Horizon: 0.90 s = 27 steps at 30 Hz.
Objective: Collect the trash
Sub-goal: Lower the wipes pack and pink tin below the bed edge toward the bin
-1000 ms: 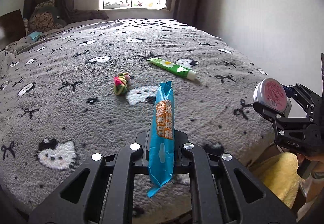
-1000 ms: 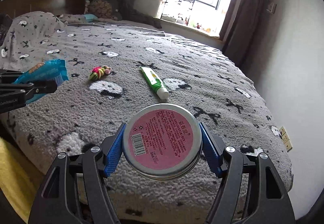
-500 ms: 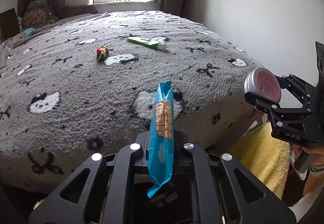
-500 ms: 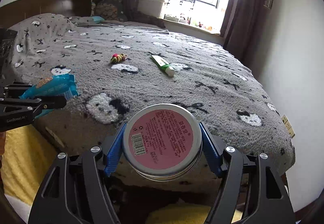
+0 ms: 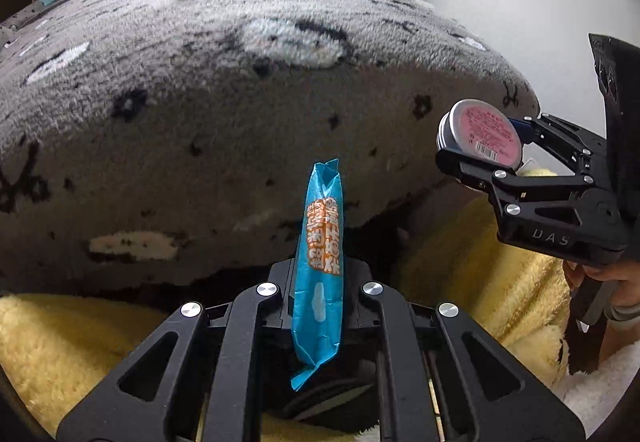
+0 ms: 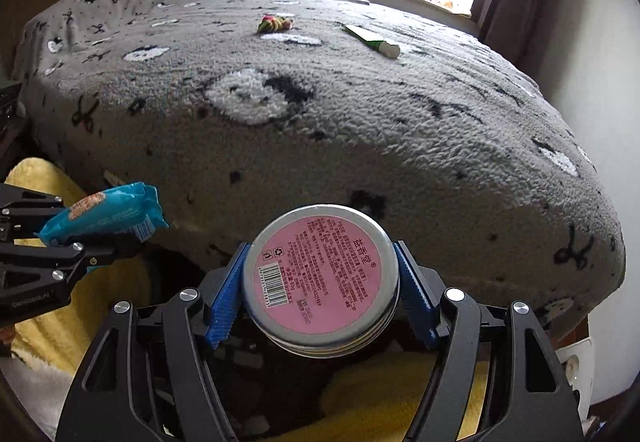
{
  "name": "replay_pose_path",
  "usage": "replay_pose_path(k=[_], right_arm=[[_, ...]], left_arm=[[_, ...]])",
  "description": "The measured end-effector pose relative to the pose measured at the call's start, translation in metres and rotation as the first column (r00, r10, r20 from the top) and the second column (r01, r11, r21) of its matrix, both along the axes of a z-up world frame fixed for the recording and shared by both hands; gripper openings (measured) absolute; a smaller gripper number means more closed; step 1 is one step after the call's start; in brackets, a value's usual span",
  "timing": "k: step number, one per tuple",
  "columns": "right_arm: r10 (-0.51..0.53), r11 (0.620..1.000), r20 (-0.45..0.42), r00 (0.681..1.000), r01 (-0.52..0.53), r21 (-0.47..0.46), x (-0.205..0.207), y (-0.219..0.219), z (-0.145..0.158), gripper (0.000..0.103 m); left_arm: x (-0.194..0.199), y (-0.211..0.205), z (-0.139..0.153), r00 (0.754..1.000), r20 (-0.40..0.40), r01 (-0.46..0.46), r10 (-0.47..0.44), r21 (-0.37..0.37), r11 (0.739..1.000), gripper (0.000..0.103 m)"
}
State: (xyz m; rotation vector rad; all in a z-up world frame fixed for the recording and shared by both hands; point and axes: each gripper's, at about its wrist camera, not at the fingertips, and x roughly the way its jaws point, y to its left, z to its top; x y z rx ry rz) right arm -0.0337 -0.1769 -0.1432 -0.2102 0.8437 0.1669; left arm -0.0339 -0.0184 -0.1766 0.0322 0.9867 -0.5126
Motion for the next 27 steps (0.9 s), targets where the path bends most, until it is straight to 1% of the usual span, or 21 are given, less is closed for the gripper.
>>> replay_pose_path(k=[6, 10, 14, 22, 27], right_arm=[[0.022, 1.0, -0.102, 0.994, -0.022, 0.004, 0.0, 0.015, -0.037, 0.071], [0.02, 1.0, -0.184, 0.983, -0.016, 0.023, 0.005, 0.02, -0.061, 0.071], [0.012, 0.998, -0.264, 0.965, 0.005, 0.063, 0.009, 0.018, -0.082, 0.071], [0.025, 0.993, -0.369, 0.929, 0.02, 0.117, 0.011, 0.013, -0.111, 0.071], [0.045, 0.989, -0.421, 0.906, 0.02, 0.149, 0.015, 0.012, -0.128, 0.071]], left_arm=[[0.003, 0.01, -0.035, 0.996, -0.091, -0.012, 0.015, 0.037, 0.999, 0.01], [0.006, 0.011, -0.06, 0.988, -0.15, -0.01, 0.019, 0.06, 0.998, 0.01], [0.007, 0.007, -0.087, 0.974, -0.225, 0.005, 0.012, 0.075, 0.997, 0.01], [0.013, 0.008, -0.12, 0.945, -0.328, 0.013, 0.009, 0.064, 0.998, 0.01], [0.018, 0.006, -0.132, 0.924, -0.382, 0.029, -0.007, 0.051, 0.998, 0.01]])
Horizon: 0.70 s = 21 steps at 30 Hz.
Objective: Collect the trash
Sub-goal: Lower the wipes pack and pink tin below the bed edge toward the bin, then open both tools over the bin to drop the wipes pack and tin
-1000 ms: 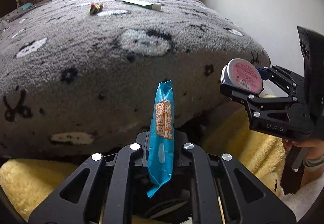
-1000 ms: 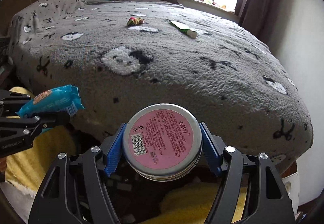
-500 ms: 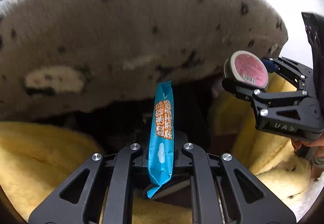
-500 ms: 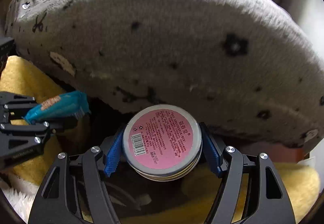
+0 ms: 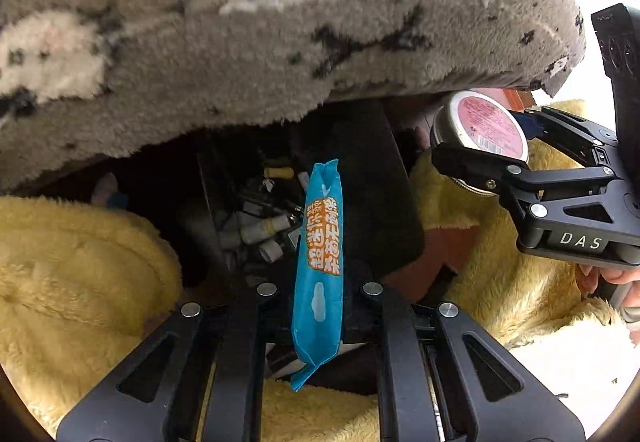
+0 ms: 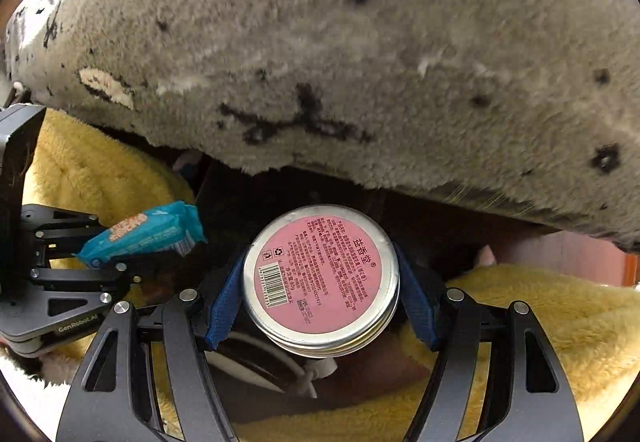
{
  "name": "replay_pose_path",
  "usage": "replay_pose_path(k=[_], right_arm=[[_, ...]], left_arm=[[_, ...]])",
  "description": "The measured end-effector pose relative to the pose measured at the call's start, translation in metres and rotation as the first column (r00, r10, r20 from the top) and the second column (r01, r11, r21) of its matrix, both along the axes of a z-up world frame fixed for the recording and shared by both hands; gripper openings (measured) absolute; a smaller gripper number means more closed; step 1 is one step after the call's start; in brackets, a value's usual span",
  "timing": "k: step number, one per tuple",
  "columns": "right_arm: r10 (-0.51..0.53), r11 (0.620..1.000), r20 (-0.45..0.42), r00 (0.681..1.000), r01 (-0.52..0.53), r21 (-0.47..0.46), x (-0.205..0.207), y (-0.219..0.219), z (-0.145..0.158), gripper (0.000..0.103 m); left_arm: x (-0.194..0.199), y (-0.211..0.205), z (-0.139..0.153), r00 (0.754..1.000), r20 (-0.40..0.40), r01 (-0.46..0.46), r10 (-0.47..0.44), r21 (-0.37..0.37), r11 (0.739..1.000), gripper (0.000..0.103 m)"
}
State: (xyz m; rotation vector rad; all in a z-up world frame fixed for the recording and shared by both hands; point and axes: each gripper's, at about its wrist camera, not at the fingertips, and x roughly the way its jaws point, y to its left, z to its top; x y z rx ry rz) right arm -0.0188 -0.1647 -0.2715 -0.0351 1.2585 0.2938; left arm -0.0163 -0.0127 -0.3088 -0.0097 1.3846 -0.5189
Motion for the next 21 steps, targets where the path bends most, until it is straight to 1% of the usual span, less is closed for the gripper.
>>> replay_pose_path(k=[3, 8, 12, 17, 19, 20, 21], right_arm=[[0.007, 1.0, -0.015, 1.0, -0.007, 0.009, 0.0, 0.0, -0.006, 0.071], [0.017, 1.0, -0.009, 1.0, -0.017, 0.004, -0.001, 0.007, -0.012, 0.071], [0.024, 1.0, 0.022, 0.999, -0.025, 0.014, 0.007, 0.01, -0.003, 0.071], [0.012, 1.0, 0.04, 0.999, -0.013, 0.005, 0.012, 0.009, 0.001, 0.071], [0.011, 1.0, 0.047, 0.999, -0.012, 0.005, 0.012, 0.009, 0.004, 0.071], [0.009, 1.0, 0.052, 0.999, -0.009, 0.005, 0.011, 0.009, 0.006, 0.071], [0.005, 1.0, 0.059, 0.998, -0.005, 0.005, 0.012, 0.008, 0.011, 0.073]], left_arm=[[0.001, -0.003, -0.003, 1.0, -0.015, 0.009, -0.009, 0.001, 1.0, 0.01], [0.0, -0.004, -0.009, 0.999, -0.029, 0.016, -0.016, 0.006, 1.0, 0.01], [-0.001, -0.004, -0.01, 1.0, -0.024, 0.017, -0.017, 0.014, 1.0, 0.012], [-0.001, -0.005, 0.002, 1.0, 0.014, 0.011, -0.011, 0.029, 1.0, 0.013], [-0.002, -0.006, 0.005, 1.0, 0.025, 0.008, -0.009, 0.039, 0.999, 0.016], [-0.002, -0.005, 0.006, 1.0, 0.031, 0.006, -0.007, 0.044, 0.999, 0.024], [-0.002, -0.006, 0.009, 0.999, 0.039, 0.004, -0.006, 0.049, 0.999, 0.029]])
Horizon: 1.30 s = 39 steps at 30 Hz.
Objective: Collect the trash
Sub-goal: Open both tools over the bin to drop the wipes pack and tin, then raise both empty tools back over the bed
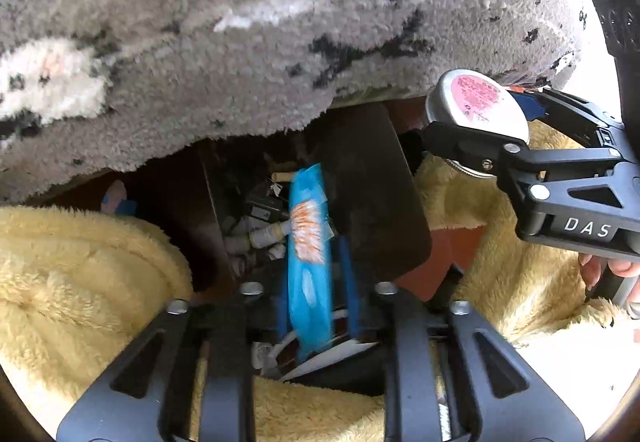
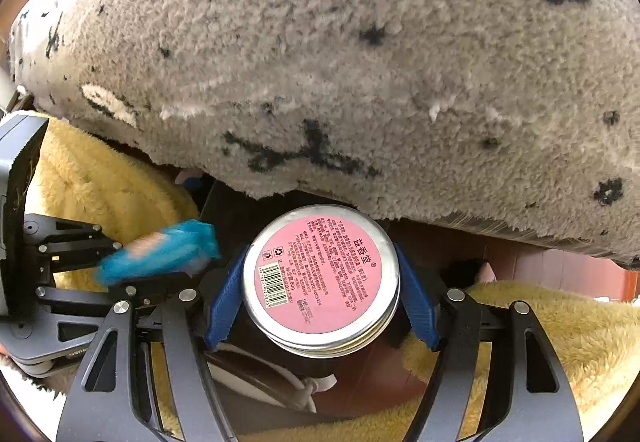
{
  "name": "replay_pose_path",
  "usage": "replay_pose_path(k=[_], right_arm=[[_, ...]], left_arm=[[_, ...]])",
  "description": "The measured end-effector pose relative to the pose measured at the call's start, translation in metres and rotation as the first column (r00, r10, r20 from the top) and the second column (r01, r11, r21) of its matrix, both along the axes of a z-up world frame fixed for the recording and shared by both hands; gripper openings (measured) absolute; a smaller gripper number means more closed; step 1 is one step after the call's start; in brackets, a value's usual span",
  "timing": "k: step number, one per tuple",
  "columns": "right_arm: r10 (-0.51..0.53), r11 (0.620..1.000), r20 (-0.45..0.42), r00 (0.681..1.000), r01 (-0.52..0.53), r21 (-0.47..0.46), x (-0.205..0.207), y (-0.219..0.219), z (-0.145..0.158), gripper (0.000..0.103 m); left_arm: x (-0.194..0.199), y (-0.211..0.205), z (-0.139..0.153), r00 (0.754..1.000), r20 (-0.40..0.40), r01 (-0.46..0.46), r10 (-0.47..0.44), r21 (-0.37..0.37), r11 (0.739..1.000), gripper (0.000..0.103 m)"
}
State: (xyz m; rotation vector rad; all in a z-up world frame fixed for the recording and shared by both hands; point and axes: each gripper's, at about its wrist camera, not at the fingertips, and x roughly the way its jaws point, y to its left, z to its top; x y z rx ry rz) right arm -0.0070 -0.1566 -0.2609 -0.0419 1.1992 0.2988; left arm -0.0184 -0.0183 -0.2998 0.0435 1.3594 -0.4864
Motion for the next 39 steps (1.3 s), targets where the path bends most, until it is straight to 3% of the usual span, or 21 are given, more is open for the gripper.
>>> replay_pose_path(k=[2, 13, 17, 25, 39], right_arm=[[-0.016, 1.0, 0.023, 1.0, 0.016, -0.002, 0.003, -0.005, 0.012, 0.085], [-0.09, 0.994, 0.171, 0.981, 0.1, -0.046, -0.003, -0.029, 0.069, 0.096], [-0.101, 0.986, 0.286, 0.953, 0.134, -0.099, -0.01, -0.031, 0.101, 0.098], [-0.084, 0.98, 0.414, 0.907, 0.15, -0.129, -0.012, -0.038, 0.144, 0.098], [-0.13, 0.963, 0.581, 0.804, 0.242, -0.12, 0.036, -0.047, 0.202, 0.098]], left_arm=[[0.0, 0.0, 0.007, 1.0, 0.026, -0.003, 0.003, 0.017, 1.0, 0.046], [-0.001, 0.0, 0.055, 0.987, 0.161, 0.001, -0.01, 0.055, 0.998, 0.094], [0.003, 0.005, 0.084, 0.975, 0.221, -0.016, 0.006, 0.045, 0.999, 0.095], [0.008, 0.027, 0.146, 0.926, 0.376, -0.052, 0.035, 0.035, 0.998, 0.095], [0.067, 0.045, 0.206, 0.834, 0.54, -0.134, 0.109, 0.006, 0.991, 0.095]])
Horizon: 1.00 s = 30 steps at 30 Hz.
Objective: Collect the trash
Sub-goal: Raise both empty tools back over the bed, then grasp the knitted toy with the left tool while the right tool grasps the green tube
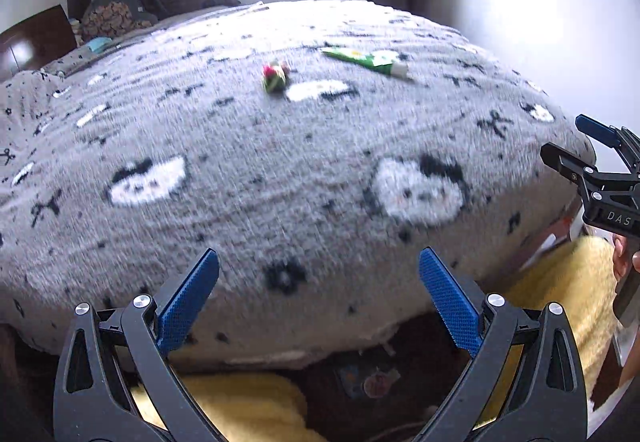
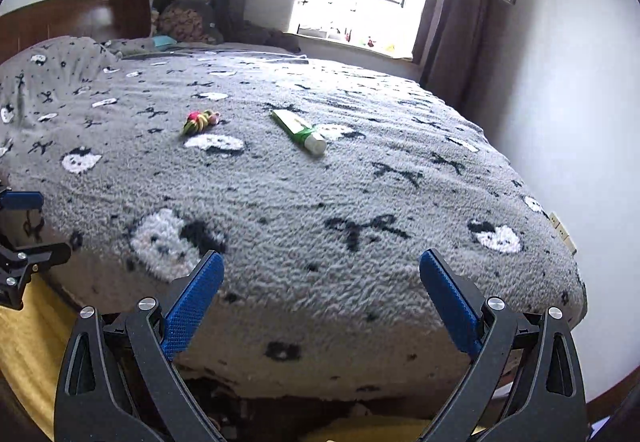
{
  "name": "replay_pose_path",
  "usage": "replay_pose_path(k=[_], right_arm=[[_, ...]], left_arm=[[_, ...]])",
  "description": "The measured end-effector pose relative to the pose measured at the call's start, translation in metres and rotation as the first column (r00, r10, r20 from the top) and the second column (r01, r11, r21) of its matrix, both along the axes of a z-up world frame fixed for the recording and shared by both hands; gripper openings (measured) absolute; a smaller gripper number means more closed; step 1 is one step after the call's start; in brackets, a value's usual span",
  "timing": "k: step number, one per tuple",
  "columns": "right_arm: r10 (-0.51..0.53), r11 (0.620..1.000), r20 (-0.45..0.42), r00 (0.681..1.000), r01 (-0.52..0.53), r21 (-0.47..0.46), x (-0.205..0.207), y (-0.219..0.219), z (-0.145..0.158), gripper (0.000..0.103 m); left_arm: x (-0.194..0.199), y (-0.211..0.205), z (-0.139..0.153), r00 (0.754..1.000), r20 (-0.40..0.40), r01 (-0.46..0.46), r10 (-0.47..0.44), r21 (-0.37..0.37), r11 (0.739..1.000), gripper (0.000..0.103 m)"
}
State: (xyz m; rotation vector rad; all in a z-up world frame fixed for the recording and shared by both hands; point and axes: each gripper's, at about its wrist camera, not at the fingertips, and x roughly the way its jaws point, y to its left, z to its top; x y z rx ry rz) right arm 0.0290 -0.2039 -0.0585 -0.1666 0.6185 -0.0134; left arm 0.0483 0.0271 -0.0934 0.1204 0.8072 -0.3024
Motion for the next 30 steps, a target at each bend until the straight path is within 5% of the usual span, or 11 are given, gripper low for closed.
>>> replay_pose_path(k=[6, 20, 30], right_arm=[[-0.023, 1.0, 0.019, 1.0, 0.023, 0.005, 0.041, -0.007, 0.012, 0.098], [-0.01, 0.999, -0.073, 0.997, 0.013, 0.031, 0.178, -0.014, -0.013, 0.092], [0.053, 0.997, -0.198, 0.979, -0.042, 0.059, 0.26, 0.002, -0.039, 0.079]], left_arm=[[0.044, -0.001, 0.017, 0.998, 0.048, -0.032, 0.031, 0.028, 0.999, 0.095], [0.173, -0.024, 0.003, 0.999, -0.004, -0.04, 0.04, 0.032, 0.999, 0.093], [0.255, -0.021, -0.012, 0.994, -0.062, -0.092, 0.09, -0.019, 0.996, 0.069]])
